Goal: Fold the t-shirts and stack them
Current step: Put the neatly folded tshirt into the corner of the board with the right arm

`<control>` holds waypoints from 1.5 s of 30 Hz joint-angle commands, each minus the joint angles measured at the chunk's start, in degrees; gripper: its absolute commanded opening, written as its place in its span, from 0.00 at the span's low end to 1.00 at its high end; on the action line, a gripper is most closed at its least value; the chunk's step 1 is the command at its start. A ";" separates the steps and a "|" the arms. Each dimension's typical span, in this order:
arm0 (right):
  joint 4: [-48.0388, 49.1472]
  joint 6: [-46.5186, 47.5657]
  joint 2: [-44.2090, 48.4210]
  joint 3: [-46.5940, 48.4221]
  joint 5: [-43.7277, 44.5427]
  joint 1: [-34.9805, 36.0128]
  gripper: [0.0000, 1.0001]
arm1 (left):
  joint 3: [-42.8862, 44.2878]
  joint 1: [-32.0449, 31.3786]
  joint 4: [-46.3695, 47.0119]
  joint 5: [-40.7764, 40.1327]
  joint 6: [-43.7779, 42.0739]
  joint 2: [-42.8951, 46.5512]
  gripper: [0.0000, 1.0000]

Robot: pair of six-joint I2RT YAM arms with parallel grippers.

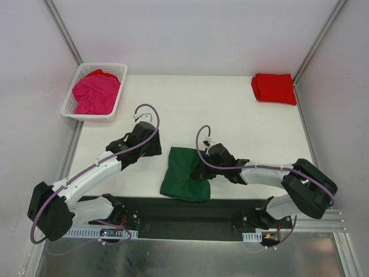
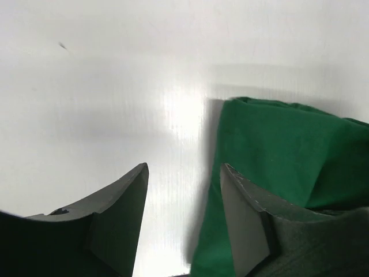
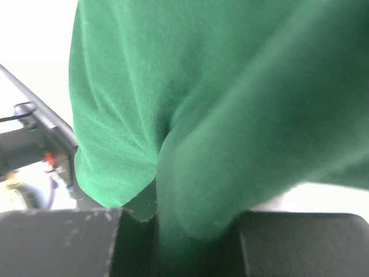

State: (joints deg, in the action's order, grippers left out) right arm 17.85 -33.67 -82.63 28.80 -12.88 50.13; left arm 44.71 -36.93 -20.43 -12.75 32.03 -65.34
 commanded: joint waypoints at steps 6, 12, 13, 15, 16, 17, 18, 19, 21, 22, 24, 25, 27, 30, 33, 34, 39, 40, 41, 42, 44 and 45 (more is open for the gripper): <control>-25.05 17.14 3.71 15.14 10.51 -4.68 0.01 | -3.13 1.33 -8.67 -3.51 0.40 8.39 0.58; -27.95 23.99 1.86 24.19 8.67 -10.40 0.01 | -5.42 1.33 -8.75 -1.93 2.77 9.62 0.84; -28.30 24.79 1.42 25.16 8.67 -10.92 0.01 | -5.51 1.42 -8.75 -1.84 2.77 9.62 0.94; -29.01 26.98 0.89 27.88 8.58 -12.94 0.01 | -5.77 1.33 -8.75 -1.66 3.21 9.79 0.99; -29.01 27.51 0.46 28.76 8.06 -13.65 0.01 | -5.86 1.42 -8.75 -1.66 3.30 9.71 0.99; -29.01 28.65 0.19 29.47 7.88 -15.31 0.01 | -5.86 1.33 -8.67 -1.57 3.47 9.62 0.99; -28.92 29.10 -0.25 31.04 7.79 -16.19 0.01 | -5.86 1.42 -8.67 -1.57 3.74 9.62 0.99; -29.09 29.62 -1.12 31.93 7.35 -17.16 0.01 | -5.86 1.42 -8.75 -1.57 3.83 9.62 0.99; -28.92 30.76 -1.92 34.64 6.73 -19.97 0.01 | -5.95 1.42 -8.67 -1.57 4.00 9.36 1.00; -28.66 31.21 -2.53 35.62 6.04 -20.85 0.01 | -6.04 1.33 -8.67 -1.57 4.09 9.18 0.99; -28.57 32.00 -4.72 37.99 5.68 -23.40 0.01 | -6.30 1.33 -8.67 -1.49 4.35 9.09 0.99; -28.66 32.17 -5.69 40.61 4.81 -25.24 0.01 | -6.39 1.33 -8.67 -1.57 4.44 9.00 0.99; -28.66 32.87 -9.20 43.26 3.92 -27.09 0.01 | -6.74 1.42 -8.67 -1.75 4.71 9.00 0.99; -28.48 33.32 -13.86 49.76 2.26 -30.61 0.01 | -7.09 1.33 -8.58 -1.84 4.88 8.92 0.99; -27.95 33.32 -19.12 56.79 0.15 -33.51 0.01 | -7.44 1.42 -8.58 -1.84 5.23 8.48 0.99; -27.95 33.32 -20.45 58.72 -0.90 -34.74 0.01 | -7.53 1.33 -8.58 -1.84 5.41 8.04 0.99; -30.06 34.81 -28.63 74.72 -1.61 -37.64 0.01 | -7.79 1.42 -8.23 -1.40 6.38 6.81 0.99; -30.06 34.29 -30.90 76.57 -3.18 -38.95 0.01 | -7.79 1.42 -8.23 -1.22 6.46 6.55 0.99; -30.15 33.85 -31.88 78.24 -3.81 -39.66 0.01 | -7.79 1.42 -8.14 -1.13 6.64 6.46 0.99; -30.06 33.85 -32.67 81.73 -4.16 -40.37 0.01 | -7.88 1.42 -8.05 -1.05 6.64 6.37 0.99; -29.28 31.65 -35.14 84.74 -4.60 -42.30 0.01 | -8.06 1.42 -8.05 -1.13 6.47 6.45 0.99; -28.92 30.26 -35.93 87.28 -4.69 -43.09 0.01 | -8.14 1.33 -8.14 -1.22 6.46 6.45 0.99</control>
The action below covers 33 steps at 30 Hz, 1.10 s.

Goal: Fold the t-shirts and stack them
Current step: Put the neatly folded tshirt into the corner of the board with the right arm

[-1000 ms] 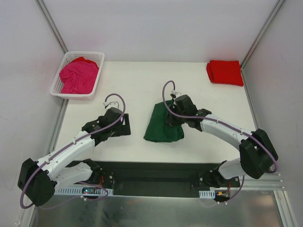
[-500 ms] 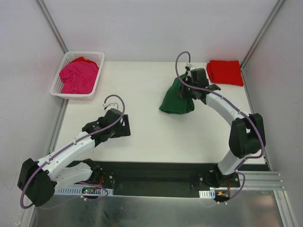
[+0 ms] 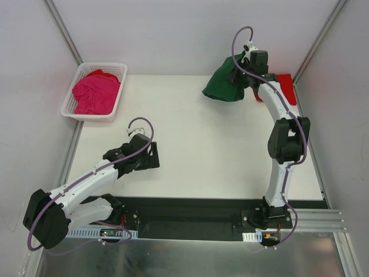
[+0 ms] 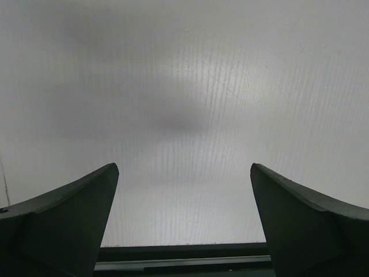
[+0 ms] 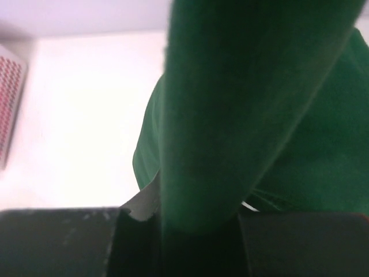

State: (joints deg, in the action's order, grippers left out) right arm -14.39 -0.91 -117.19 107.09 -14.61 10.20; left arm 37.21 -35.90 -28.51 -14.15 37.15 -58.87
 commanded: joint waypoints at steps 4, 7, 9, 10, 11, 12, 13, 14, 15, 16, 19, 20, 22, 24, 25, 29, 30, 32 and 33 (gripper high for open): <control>8.31 -7.61 -4.45 13.13 -4.02 -8.86 0.01 | -0.74 0.39 0.04 0.00 1.00 -0.45 1.00; 13.57 -12.62 -6.38 13.59 -4.02 -12.98 0.01 | -0.39 0.39 0.04 0.35 1.17 -1.24 0.99; 16.39 -14.46 -7.09 13.32 -3.85 -14.85 0.01 | -0.04 0.31 -0.05 0.53 1.61 -1.86 0.99; 18.50 -15.87 -7.35 13.15 -3.32 -16.51 0.01 | 0.05 0.39 0.12 0.70 1.79 -2.38 0.99; 19.22 -16.66 -7.53 13.23 -3.14 -17.22 0.01 | 0.32 0.31 0.12 0.71 2.05 -2.74 0.99; 20.10 -17.28 -7.97 13.15 -2.62 -18.53 0.01 | 0.49 0.39 0.12 0.79 2.14 -3.44 0.99; 21.76 -19.20 -8.14 13.06 -2.35 -19.15 0.01 | 0.67 0.39 0.21 1.05 2.23 -3.79 0.99; 22.91 -20.26 -8.32 12.45 -2.18 -19.77 0.01 | 0.93 0.31 0.30 1.14 2.32 -3.97 0.99; 24.05 -21.23 -8.50 11.92 -1.65 -20.30 0.01 | 1.11 0.30 0.30 1.23 2.32 -4.23 0.99; 25.63 -22.29 -8.93 11.74 -1.21 -21.26 0.01 | 1.54 0.30 0.39 1.32 2.23 -4.76 0.99; 27.74 -25.10 -10.68 12.35 -0.60 -22.76 0.01 | 2.07 0.39 0.30 1.32 2.05 -5.37 0.99; 28.10 -26.59 -11.22 12.79 -0.51 -23.03 0.01 | 2.16 0.31 0.30 1.32 2.05 -5.55 0.99; 29.06 -28.26 -12.54 14.02 -0.42 -23.64 0.01 | 2.43 0.30 0.39 1.41 2.14 -6.08 0.99; 30.12 -30.28 -13.86 14.03 -0.33 -23.91 0.01 | 2.69 0.39 0.47 1.67 2.23 -6.69 0.99; 30.91 -30.82 -14.21 14.03 -0.16 -24.08 0.01 | 2.95 0.39 0.39 1.67 2.23 -7.22 0.99; 33.37 -32.05 -15.09 11.40 1.60 -24.26 0.01 | 3.39 0.39 0.30 1.76 2.32 -8.36 0.99; 34.51 -32.57 -15.26 10.78 1.95 -24.43 0.01 | 3.48 0.31 0.39 1.85 2.23 -8.71 0.99; 35.13 -32.67 -15.44 9.28 2.30 -24.52 0.01 | 3.74 0.39 0.39 1.85 1.88 -9.07 0.99; 35.92 -32.67 -15.44 8.67 3.00 -24.61 0.01 | 3.83 0.31 0.30 1.85 1.88 -9.33 0.99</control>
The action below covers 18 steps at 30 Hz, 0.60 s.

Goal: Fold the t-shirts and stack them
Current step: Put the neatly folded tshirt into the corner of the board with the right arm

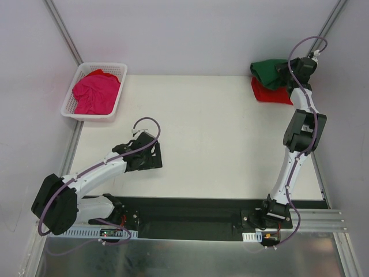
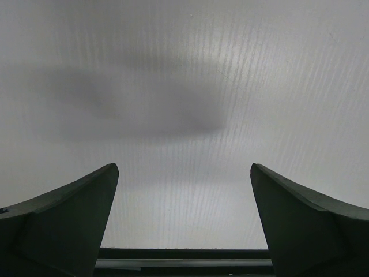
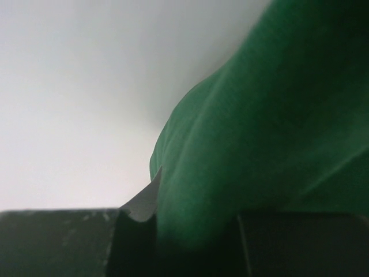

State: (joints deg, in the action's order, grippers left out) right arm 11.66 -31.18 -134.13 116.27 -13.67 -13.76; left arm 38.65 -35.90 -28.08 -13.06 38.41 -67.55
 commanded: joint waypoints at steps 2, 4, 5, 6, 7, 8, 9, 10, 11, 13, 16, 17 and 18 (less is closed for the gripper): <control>10.92 -3.01 1.76 -2.87 2.68 -0.83 0.01 | 2.39 0.39 0.04 0.67 0.52 -0.92 0.99; 12.59 -3.18 2.20 -4.64 3.74 -0.92 0.01 | 2.57 0.39 0.04 0.58 0.43 -1.27 0.99; 12.77 -3.36 2.38 -5.95 4.17 -1.01 0.01 | 2.48 0.31 0.04 0.67 0.35 -1.44 0.99; 13.38 -3.36 2.73 -6.57 4.70 -1.09 0.01 | 2.48 0.30 0.13 0.67 0.43 -1.71 0.99; 13.82 -3.36 2.82 -7.10 4.88 -1.09 0.01 | 2.57 0.30 0.13 0.67 0.35 -1.88 1.00; 14.00 -3.54 2.90 -7.98 5.14 -1.18 0.01 | 2.65 0.30 0.21 0.58 0.35 -2.06 0.99; 14.61 -3.54 2.90 -8.25 5.23 -1.27 0.01 | 2.65 0.30 0.30 0.67 0.26 -2.23 0.99; 14.79 -3.54 2.82 -8.51 5.15 -1.27 0.01 | 2.65 0.39 0.30 0.58 0.35 -2.41 0.99; 14.88 -3.62 2.90 -8.69 5.23 -1.27 0.01 | 2.65 0.31 0.39 0.58 0.26 -2.50 0.99; 15.15 -3.89 2.73 -9.30 5.50 -1.45 0.01 | 2.57 0.30 0.39 0.58 0.26 -2.59 0.99; 15.94 -3.89 2.73 -10.53 5.32 -1.45 0.01 | 2.39 0.39 0.39 0.49 0.26 -2.50 0.99; 16.20 -3.98 2.64 -10.71 4.97 -1.45 0.01 | 2.39 0.39 0.48 0.49 0.17 -2.50 0.99; 16.20 -3.89 2.55 -10.80 4.80 -1.45 0.01 | 2.30 0.39 0.56 0.49 0.26 -2.50 0.99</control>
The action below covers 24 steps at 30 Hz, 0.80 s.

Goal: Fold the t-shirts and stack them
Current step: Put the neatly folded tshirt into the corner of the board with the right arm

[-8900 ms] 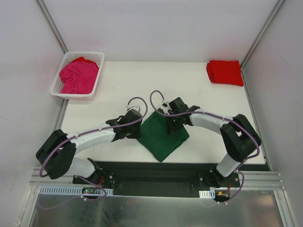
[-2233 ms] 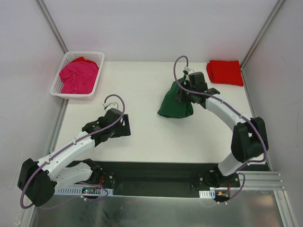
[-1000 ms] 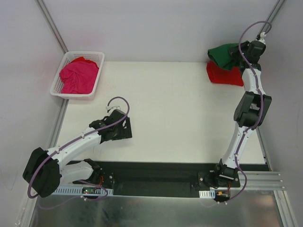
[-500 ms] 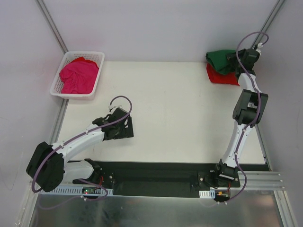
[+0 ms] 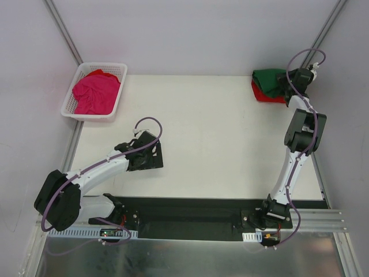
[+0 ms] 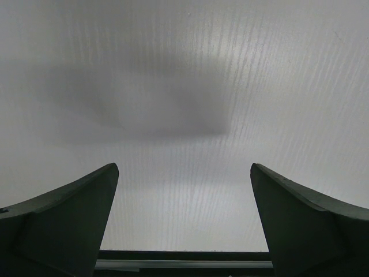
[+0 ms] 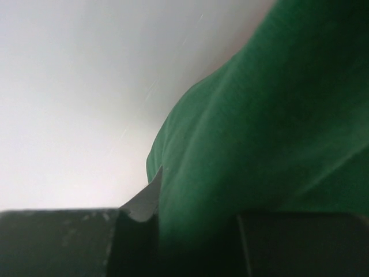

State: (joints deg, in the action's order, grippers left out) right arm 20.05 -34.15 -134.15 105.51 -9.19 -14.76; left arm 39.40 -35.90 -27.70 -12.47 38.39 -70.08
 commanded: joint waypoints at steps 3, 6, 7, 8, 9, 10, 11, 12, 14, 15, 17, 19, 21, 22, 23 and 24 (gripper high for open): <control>8.07 -0.74 2.49 -0.05 -0.65 -0.62 0.32 | 1.47 0.30 0.19 -0.01 0.28 0.04 0.99; 8.16 -0.04 3.01 -0.31 -1.18 -0.62 0.60 | 1.21 0.31 0.11 -0.01 0.54 0.56 0.99; 8.25 0.14 3.28 -0.83 -1.18 -0.62 0.65 | 1.12 0.39 0.11 -0.01 0.63 0.74 0.99; 8.16 0.31 3.97 -1.36 -1.01 -0.62 0.73 | 0.86 0.39 0.11 -0.01 0.72 1.00 0.99; 8.25 0.66 4.59 -1.89 -1.00 -0.62 0.80 | 0.77 0.39 0.11 0.08 0.81 1.18 0.99; 8.16 0.93 5.03 -3.02 -1.00 -0.70 0.83 | 0.68 0.48 0.11 0.16 0.89 1.35 0.99; 8.33 1.28 5.47 -3.56 -1.00 -0.70 0.86 | 0.51 0.39 0.11 0.16 0.98 1.88 0.99; 8.33 1.45 6.61 -4.08 -1.18 -0.79 0.87 | 0.33 0.39 0.19 0.25 1.16 2.06 0.99; 8.68 1.89 7.93 -6.53 -1.62 -0.88 0.89 | 0.07 0.39 0.02 0.34 1.25 2.67 0.99; 8.95 2.07 9.42 -7.77 -1.79 -0.88 0.89 | -0.20 0.39 0.11 0.43 1.25 2.85 0.99; 10.00 2.60 11.62 -12.49 -1.80 -0.88 0.91 | -0.28 0.39 0.11 0.60 1.33 3.55 0.99; 11.66 3.04 15.03 -15.68 -1.97 -0.88 0.91 | -0.55 0.39 0.19 0.69 1.42 4.16 0.99; 12.20 3.56 17.41 -20.25 -1.88 -0.88 0.91 | -0.81 0.31 0.19 0.69 1.34 5.13 1.00; 12.55 4.00 19.43 -21.83 -1.71 -0.88 0.92 | -0.90 0.39 0.11 0.61 1.33 6.00 0.99; 12.55 4.88 20.75 -22.97 -1.45 -0.88 0.92 | -1.25 0.39 0.19 0.52 1.25 6.27 0.99; 12.55 5.41 21.81 -25.51 -1.27 -0.88 0.92 | -1.43 0.31 0.11 0.52 1.07 6.97 0.99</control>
State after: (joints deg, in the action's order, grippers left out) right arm 26.89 -31.81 -121.19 84.60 -10.37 -15.20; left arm 39.18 -35.90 -27.64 -12.21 38.65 -66.22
